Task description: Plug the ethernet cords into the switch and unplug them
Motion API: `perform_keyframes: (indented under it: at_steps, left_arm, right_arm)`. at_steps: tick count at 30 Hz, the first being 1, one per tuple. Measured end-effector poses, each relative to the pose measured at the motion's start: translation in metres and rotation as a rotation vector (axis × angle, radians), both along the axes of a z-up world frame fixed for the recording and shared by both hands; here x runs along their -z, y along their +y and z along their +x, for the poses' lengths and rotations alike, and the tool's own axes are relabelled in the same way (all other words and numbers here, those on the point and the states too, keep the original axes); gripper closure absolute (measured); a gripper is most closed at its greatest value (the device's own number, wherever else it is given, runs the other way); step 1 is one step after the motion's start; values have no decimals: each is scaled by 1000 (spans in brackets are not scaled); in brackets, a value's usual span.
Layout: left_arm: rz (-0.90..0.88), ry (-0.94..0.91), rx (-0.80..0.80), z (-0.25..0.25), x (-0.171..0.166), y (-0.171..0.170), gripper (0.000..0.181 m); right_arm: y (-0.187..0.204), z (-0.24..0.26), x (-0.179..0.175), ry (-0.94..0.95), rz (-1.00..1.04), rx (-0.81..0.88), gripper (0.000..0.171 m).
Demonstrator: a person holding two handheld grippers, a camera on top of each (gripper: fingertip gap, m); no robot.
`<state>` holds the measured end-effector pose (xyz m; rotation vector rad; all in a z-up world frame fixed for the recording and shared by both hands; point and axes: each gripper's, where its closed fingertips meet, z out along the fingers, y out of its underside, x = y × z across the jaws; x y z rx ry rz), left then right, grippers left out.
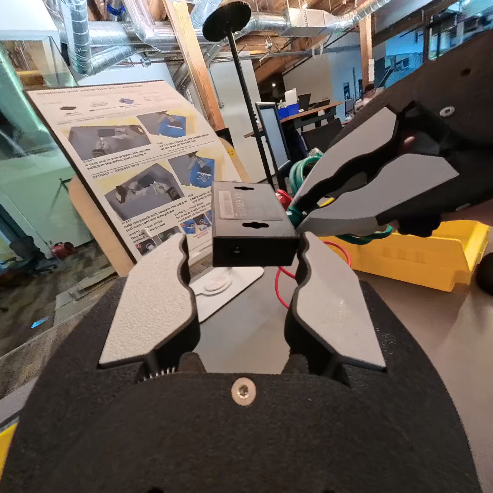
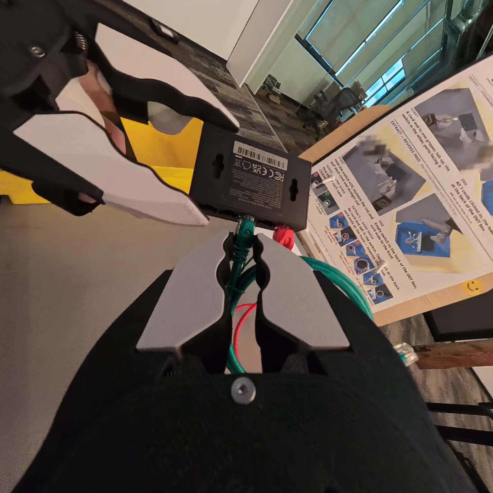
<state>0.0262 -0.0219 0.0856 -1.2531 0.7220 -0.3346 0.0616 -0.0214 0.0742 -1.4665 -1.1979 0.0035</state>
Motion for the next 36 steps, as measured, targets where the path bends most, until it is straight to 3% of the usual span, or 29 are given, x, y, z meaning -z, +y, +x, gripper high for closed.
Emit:
perform_keyframes:
  at_steps: [5,7,17,26,30,36]
  left_arm:
    - [-4,39,-21,5,8,2,105]
    - [22,29,-32,5,6,1,119]
    - [169,75,-124,2,-7,-8,119]
    - [212,94,-112,2,-13,-14,119]
    - [170,99,-96,0,-10,-11,119]
    - [236,181,-193,-5,-8,-5,119]
  right_arm:
    - [-2,-5,3,-16,16,-9,157]
    - [-2,-6,4,-31,29,-4,157]
    - [-5,-10,3,-17,40,-41,155]
    - [-11,-13,-2,72,-33,-107,157]
    - [-10,-14,-3,44,41,-84,157]
    - [-9,-14,-5,10,100,-54,157]
